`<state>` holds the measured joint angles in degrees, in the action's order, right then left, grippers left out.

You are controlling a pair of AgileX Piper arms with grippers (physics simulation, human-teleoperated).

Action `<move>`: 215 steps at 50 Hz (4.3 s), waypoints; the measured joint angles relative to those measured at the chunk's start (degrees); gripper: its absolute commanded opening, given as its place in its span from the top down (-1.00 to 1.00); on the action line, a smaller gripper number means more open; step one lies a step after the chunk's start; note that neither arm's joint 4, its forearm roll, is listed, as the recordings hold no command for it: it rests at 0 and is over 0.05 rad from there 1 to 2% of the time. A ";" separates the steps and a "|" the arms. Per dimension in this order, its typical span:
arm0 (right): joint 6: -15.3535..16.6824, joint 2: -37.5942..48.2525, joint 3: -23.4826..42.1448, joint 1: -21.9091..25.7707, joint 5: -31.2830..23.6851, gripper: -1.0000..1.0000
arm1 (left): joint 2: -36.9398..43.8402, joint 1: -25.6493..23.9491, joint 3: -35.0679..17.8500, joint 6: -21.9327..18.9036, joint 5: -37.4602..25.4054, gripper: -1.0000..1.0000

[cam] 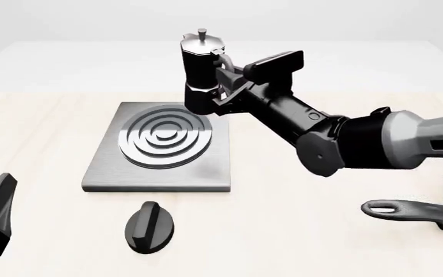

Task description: Put the moka pot on the stove.

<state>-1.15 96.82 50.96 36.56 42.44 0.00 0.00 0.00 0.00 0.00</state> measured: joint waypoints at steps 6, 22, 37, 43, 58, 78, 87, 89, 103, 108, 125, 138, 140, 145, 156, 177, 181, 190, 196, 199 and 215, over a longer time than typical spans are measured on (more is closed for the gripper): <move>-0.23 1.69 1.56 0.54 0.27 1.00 | 0.00 0.00 0.00 0.00 0.00 -1.00; -0.91 5.93 5.17 1.90 1.49 1.00 | 0.00 0.00 0.00 0.00 0.00 -1.00; -0.96 9.57 8.28 3.30 1.91 1.00 | 0.00 0.00 0.00 0.00 0.00 -1.00; -1.07 11.04 9.48 3.64 2.05 1.00 | 0.00 0.00 0.00 0.00 0.00 -1.00; -1.74 14.30 11.90 4.15 2.24 1.00 | 0.00 0.00 0.00 0.00 0.00 -1.00; -2.70 17.44 13.17 4.76 2.32 1.00 | 0.00 0.00 0.00 0.00 0.00 -1.00; -3.01 18.68 13.69 4.94 2.31 1.00 | 0.00 0.00 0.00 0.00 0.00 -1.00; -3.05 18.95 13.79 4.99 2.31 1.00 | 0.00 0.00 0.00 0.00 0.00 -1.00; -3.26 20.52 14.42 5.33 2.13 1.00 | 0.00 0.00 0.00 0.00 0.00 -1.00; -3.22 21.00 14.67 5.47 1.91 1.00 | 0.00 0.00 0.00 0.00 0.00 -1.00; -3.13 22.28 15.56 5.56 1.15 1.00 | 0.00 0.00 0.00 0.00 0.00 -1.00; -3.11 22.70 16.29 5.57 0.84 1.00 | 0.00 0.00 0.00 0.00 0.00 -1.00; -3.12 22.74 16.37 5.56 0.82 1.00 | 0.00 0.00 0.00 0.00 0.00 -1.00; -3.17 22.84 16.60 5.53 0.77 1.00 | 0.00 0.00 0.00 0.00 0.00 -1.00; -3.80 23.32 17.44 5.47 0.28 -1.00 | 0.00 0.00 0.00 0.00 0.00 -1.00; -4.36 23.23 17.58 5.16 -0.05 -1.00 | 0.00 0.00 0.00 0.00 0.00 -1.00; -4.35 22.79 17.14 5.24 0.00 -1.00 | 0.00 0.00 0.00 0.00 0.00 -1.00; -4.25 21.51 15.66 5.40 0.30 -1.00 | 0.00 0.00 0.00 0.00 0.00 -1.00; -4.11 20.34 14.44 5.63 0.50 -1.00 | 0.00 0.00 0.00 0.00 0.00 -1.00; -4.06 19.73 13.73 5.76 0.70 -1.00 | 0.00 0.00 0.00 0.00 0.00 -1.00; -3.71 16.76 10.02 6.25 1.87 -1.00 | 0.00 0.00 0.00 0.00 0.00 -1.00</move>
<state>-4.86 113.57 60.98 42.81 44.32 0.00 0.00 0.00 0.00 0.00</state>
